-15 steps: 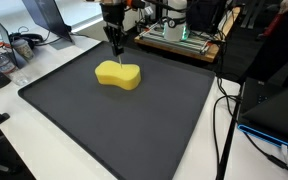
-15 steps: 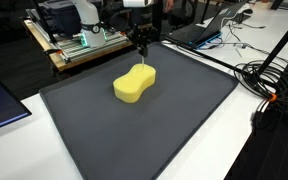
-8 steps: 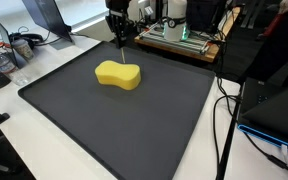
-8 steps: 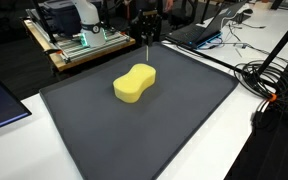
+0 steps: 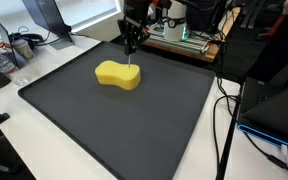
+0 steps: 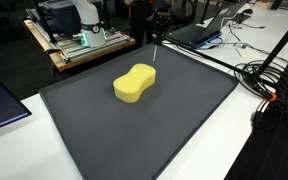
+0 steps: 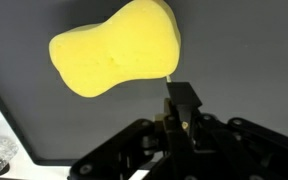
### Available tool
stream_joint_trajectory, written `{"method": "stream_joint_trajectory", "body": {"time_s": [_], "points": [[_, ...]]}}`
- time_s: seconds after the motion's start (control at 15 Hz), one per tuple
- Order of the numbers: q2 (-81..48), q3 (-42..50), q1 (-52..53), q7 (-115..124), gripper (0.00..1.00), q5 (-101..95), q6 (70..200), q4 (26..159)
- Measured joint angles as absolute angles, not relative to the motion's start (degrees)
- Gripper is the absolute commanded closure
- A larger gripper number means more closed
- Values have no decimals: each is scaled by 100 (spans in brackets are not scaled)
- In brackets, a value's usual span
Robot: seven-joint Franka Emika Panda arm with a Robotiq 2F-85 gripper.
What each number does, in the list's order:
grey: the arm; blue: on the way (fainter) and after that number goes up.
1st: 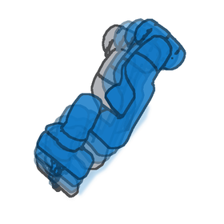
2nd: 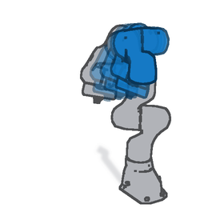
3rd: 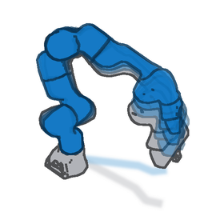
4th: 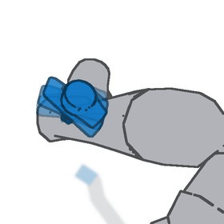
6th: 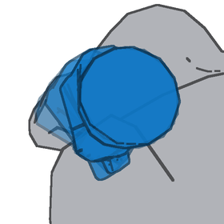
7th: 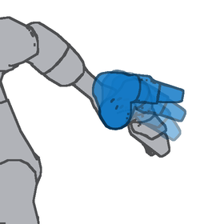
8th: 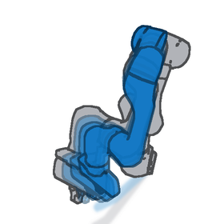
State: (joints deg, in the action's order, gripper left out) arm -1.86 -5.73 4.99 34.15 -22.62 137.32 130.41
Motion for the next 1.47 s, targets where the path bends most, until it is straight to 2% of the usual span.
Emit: {"method": "stream_joint_trajectory", "body": {"time_s": [0.53,1.47], "points": [[-874,-817,1297,5121,97,-4364,12460,12379],[-2397,-944,2042,5045,97,-4841,10677,10920]]}}
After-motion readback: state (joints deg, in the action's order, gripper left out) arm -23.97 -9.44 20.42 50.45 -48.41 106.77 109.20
